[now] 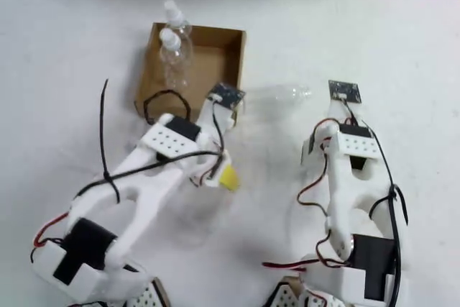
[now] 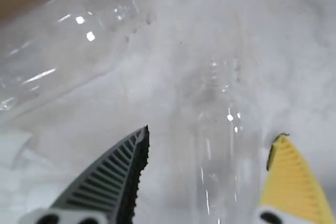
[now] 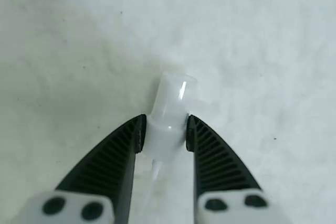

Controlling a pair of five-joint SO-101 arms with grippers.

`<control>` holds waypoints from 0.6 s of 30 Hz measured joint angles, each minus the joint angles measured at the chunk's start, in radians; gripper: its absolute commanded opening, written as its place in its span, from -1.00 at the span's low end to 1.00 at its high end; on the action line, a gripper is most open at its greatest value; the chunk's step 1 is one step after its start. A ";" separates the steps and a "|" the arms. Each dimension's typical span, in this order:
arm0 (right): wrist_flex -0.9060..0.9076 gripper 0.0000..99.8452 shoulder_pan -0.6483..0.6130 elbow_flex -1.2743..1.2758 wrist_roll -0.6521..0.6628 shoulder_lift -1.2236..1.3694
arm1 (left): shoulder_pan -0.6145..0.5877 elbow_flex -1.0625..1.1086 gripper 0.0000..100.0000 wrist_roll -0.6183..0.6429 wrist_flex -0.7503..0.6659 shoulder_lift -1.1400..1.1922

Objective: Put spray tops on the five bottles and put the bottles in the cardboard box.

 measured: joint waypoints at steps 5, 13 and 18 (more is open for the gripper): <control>0.000 -0.96 -0.002 0.000 0.000 0.000 | 0.000 -0.008 -0.31 -0.029 0.000 0.086; 0.000 -0.96 -0.003 0.000 0.000 0.000 | 0.000 -0.121 -0.49 -0.029 0.000 0.221; 0.000 -0.96 -0.003 0.000 0.000 0.000 | 0.000 -0.127 -0.81 -0.029 0.000 0.221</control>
